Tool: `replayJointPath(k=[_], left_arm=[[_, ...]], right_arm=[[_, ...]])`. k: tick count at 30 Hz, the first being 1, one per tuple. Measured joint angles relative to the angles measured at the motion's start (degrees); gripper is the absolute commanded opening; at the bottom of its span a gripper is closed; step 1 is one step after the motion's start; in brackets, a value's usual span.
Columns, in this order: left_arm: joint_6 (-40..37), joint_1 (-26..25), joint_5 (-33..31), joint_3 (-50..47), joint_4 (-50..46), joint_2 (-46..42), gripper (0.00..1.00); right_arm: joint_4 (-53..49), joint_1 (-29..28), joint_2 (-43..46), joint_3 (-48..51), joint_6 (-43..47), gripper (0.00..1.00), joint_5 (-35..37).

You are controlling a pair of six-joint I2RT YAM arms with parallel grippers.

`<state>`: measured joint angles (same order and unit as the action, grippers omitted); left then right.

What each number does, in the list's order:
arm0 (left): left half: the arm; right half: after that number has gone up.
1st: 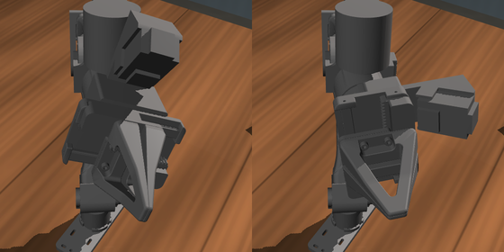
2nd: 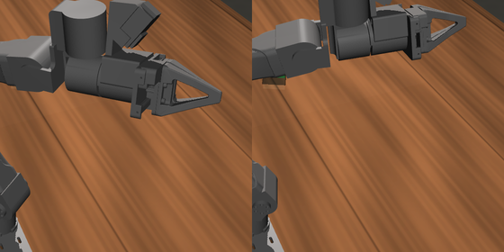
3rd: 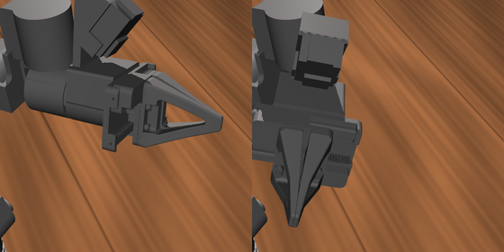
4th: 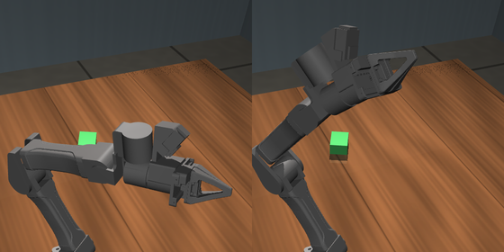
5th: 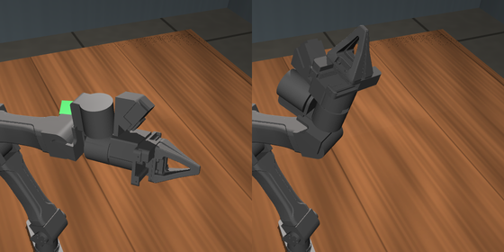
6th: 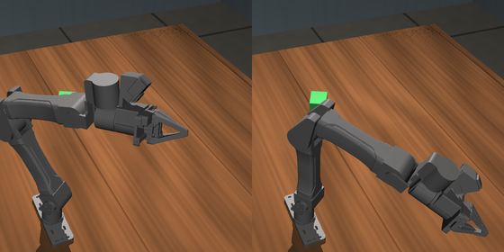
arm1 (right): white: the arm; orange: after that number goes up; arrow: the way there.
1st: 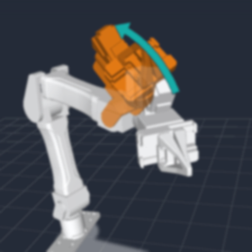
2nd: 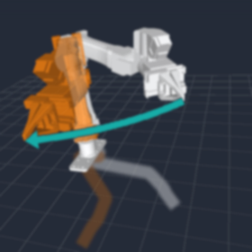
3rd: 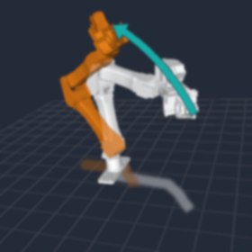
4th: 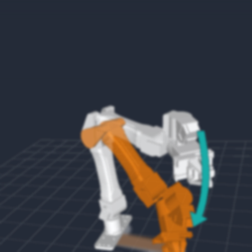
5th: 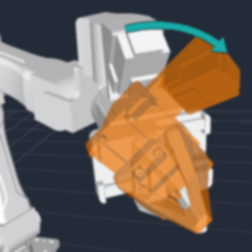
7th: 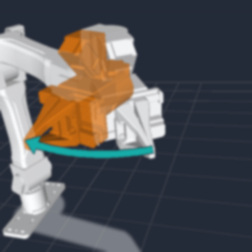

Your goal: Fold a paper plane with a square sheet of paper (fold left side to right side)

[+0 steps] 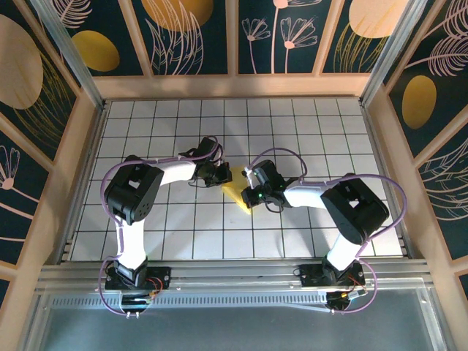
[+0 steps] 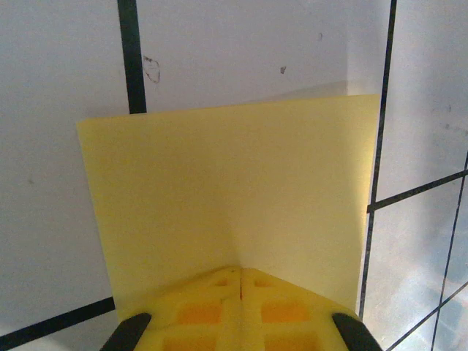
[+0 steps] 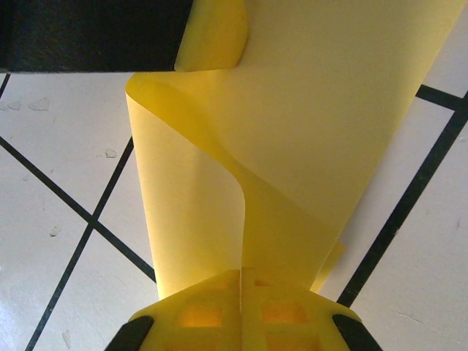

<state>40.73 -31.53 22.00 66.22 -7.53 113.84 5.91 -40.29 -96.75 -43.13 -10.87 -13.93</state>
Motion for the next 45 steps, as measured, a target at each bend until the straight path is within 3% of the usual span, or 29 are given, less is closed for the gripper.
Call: replayJointPath(k=[26,38,45], left_arm=[[0.0,0.0,0.0,-0.1,0.1,-0.1,0.01],[0.1,-0.3,-0.7,0.2,-0.1,-0.3,0.21],[-0.2,0.5,-3.5,1.5,-4.1,-1.7,0.24]], right_arm=[[-0.4,-0.4,-1.2,-0.9,0.0,0.0,0.0],[0.2,-0.4,-1.7,-0.9,0.0,0.0,-0.3],[2.0,-0.4,-2.5,-0.9,-0.2,0.0,-1.0]])
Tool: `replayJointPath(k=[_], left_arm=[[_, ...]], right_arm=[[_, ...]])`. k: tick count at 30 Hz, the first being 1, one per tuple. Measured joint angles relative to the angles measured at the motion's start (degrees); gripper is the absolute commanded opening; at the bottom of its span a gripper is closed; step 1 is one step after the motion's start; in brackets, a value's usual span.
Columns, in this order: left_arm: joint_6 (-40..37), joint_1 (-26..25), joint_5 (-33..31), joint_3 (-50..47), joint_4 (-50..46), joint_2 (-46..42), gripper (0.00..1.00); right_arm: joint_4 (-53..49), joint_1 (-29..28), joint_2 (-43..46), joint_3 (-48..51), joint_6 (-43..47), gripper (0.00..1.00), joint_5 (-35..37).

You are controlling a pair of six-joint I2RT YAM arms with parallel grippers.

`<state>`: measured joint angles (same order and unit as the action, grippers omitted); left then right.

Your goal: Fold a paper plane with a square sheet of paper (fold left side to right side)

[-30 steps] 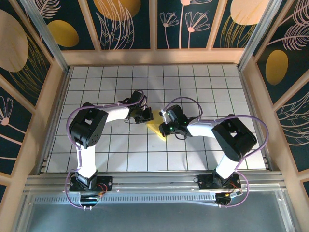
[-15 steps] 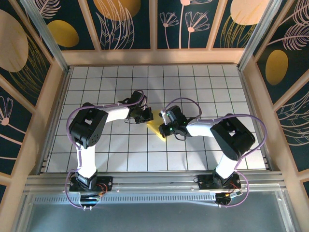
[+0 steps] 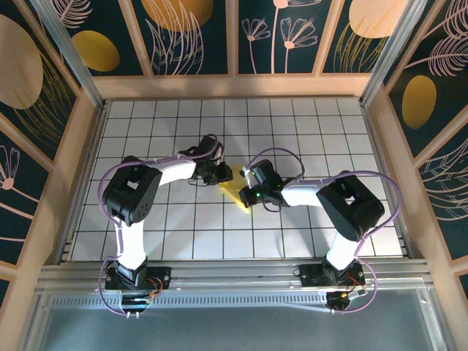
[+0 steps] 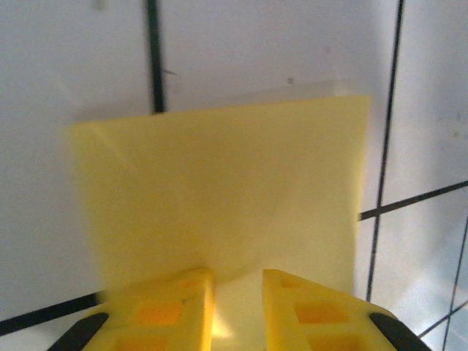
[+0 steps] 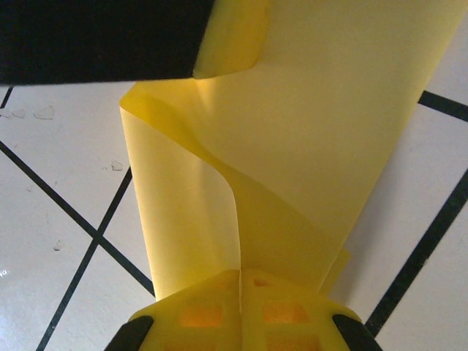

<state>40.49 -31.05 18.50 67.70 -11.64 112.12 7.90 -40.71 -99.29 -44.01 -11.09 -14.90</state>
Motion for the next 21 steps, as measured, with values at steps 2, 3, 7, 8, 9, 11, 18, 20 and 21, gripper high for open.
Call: replayJointPath(k=[2,3,7,8,9,11,18,20,21], left_arm=[[0.0,1.2,-1.4,-0.5,-0.7,-2.1,0.2],[0.0,1.8,-2.1,-1.0,-0.7,-3.6,0.18],[-0.3,3.4,-3.5,-5.8,0.6,-12.5,0.09],[-0.4,3.4,-3.2,-7.7,1.8,-15.0,0.07],[-0.4,3.3,-2.4,-9.6,3.2,-16.8,0.07],[0.1,3.0,0.2,-14.1,6.6,-20.1,0.05],[3.0,-1.9,7.3,-21.4,14.2,-18.5,0.03],[4.2,-3.1,8.4,-21.7,16.4,-17.4,0.02],[4.9,-3.5,8.7,-21.8,17.6,-16.9,0.02]], right_arm=[[0.3,0.0,-0.1,0.0,0.0,0.0,-0.2],[0.4,0.0,-0.2,0.0,0.0,0.0,-0.2],[0.7,0.0,-0.3,0.0,0.0,0.0,-0.2],[0.7,0.0,-0.3,0.0,0.0,0.0,-0.2],[0.7,0.0,-0.3,0.0,0.0,0.0,-0.2],[0.7,0.0,-0.3,0.0,0.0,0.0,-0.2],[0.7,0.0,-0.3,0.0,0.0,0.0,-0.2],[0.7,0.0,-0.3,0.0,0.0,0.0,-0.2],[0.7,0.0,-0.3,0.0,0.0,0.0,-0.2]])
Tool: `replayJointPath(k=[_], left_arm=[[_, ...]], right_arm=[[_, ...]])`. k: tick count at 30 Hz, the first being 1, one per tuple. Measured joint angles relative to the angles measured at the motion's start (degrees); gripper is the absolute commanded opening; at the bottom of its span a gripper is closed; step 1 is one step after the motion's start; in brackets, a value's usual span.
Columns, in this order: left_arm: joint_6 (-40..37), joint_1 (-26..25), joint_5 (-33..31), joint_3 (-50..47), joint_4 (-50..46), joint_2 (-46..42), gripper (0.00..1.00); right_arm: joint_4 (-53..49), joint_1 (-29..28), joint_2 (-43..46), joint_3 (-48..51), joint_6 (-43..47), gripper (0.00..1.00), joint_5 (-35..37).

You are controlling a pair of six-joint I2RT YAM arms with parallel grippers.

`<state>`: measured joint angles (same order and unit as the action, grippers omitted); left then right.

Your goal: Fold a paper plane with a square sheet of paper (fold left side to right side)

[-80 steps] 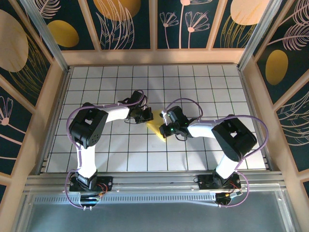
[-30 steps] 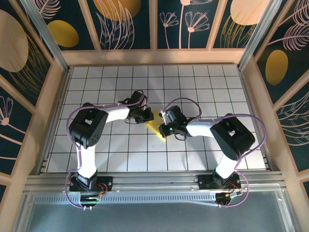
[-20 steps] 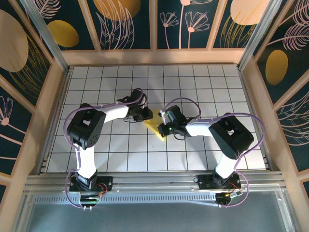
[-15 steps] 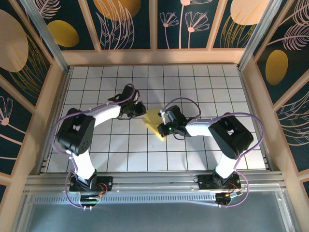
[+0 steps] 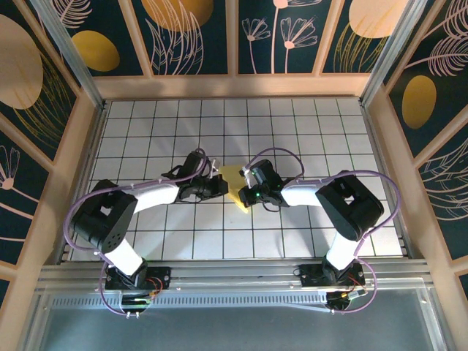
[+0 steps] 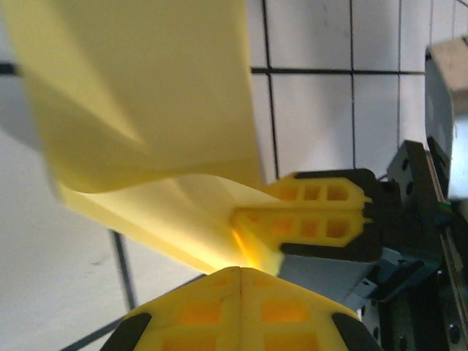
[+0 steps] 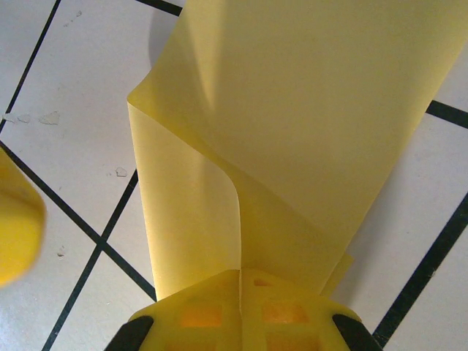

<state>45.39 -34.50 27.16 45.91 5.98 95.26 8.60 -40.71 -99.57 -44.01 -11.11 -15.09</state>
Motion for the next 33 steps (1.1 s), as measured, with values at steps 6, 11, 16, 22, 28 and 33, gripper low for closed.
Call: replayJointPath(k=[6,11,16,22,28,33], left_arm=[[2.8,0.0,-0.2,-0.1,4.3,3.3,0.01],[3.3,-0.1,-0.6,-0.1,4.5,5.9,0.01],[3.4,-0.1,-1.5,-0.1,4.5,7.1,0.01],[3.5,-0.1,-2.5,-0.3,4.5,8.1,0.01],[3.6,-0.1,-2.9,-0.3,4.5,8.2,0.0],[3.6,-0.4,-4.0,0.5,3.0,8.3,0.0]], right_arm=[[0.0,0.0,0.0,0.0,0.0,0.0,0.0],[0.0,0.0,0.0,0.0,0.0,0.0,0.0],[0.0,0.0,0.0,0.0,0.0,0.0,0.0],[0.0,0.0,0.0,0.0,0.0,0.0,0.0],[0.0,0.0,0.0,0.0,0.0,0.0,0.0],[-0.1,0.2,0.0,-0.1,-0.5,0.04,0.0]])
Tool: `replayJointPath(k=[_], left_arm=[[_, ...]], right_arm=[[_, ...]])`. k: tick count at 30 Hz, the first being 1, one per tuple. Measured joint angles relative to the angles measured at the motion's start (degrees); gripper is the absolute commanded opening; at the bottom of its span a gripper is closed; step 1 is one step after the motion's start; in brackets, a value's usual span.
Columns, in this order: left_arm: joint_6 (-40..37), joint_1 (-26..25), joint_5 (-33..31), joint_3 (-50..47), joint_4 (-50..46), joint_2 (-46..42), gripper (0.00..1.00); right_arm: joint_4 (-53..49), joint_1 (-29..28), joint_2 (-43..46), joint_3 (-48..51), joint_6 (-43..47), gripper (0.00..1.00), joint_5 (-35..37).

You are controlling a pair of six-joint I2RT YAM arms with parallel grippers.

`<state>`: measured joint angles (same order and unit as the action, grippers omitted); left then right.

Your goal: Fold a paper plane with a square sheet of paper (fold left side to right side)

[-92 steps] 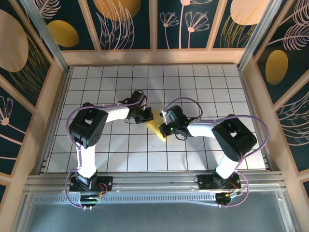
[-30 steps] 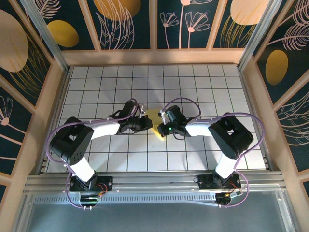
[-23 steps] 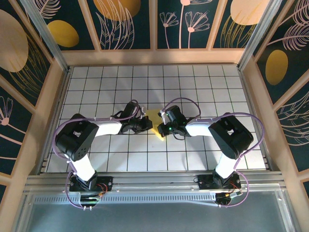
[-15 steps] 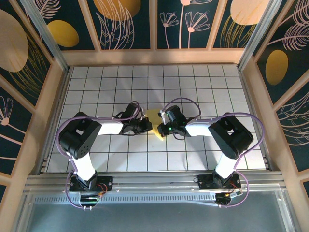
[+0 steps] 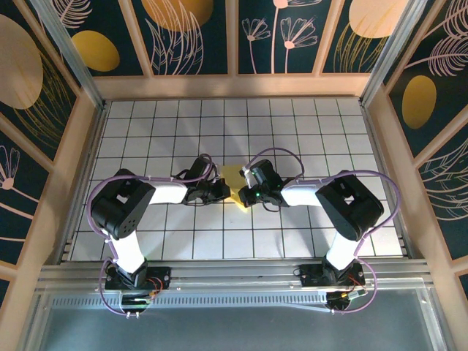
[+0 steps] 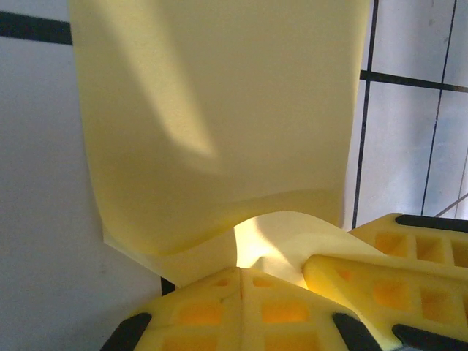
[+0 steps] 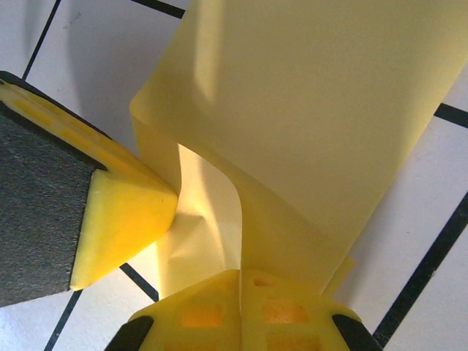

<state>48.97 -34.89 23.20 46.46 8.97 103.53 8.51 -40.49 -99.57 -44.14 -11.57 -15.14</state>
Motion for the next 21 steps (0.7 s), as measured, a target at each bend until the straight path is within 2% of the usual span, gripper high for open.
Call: replayJointPath(k=[5,10,14,19,21], left_arm=[[0.0,-0.2,-0.8,0.8,-1.5,0.1,0.0],[0.0,-0.3,-1.3,2.0,-2.8,0.6,0.0],[0.0,-0.3,-1.4,2.3,-3.1,0.8,0.0],[0.2,-0.3,-1.6,2.6,-3.4,0.9,0.0],[0.2,-0.3,-1.6,2.8,-3.6,0.9,0.0]], right_arm=[[-1.5,0.6,0.0,-0.7,-1.0,0.13,-0.9],[-3.4,1.9,1.0,-1.2,-2.0,0.28,-1.8],[-5.5,3.2,3.0,-1.1,-2.4,0.36,-1.7],[-7.7,4.8,7.1,-0.6,-2.8,0.36,-2.6],[-8.3,5.3,9.3,0.2,-3.3,0.26,-4.3]])
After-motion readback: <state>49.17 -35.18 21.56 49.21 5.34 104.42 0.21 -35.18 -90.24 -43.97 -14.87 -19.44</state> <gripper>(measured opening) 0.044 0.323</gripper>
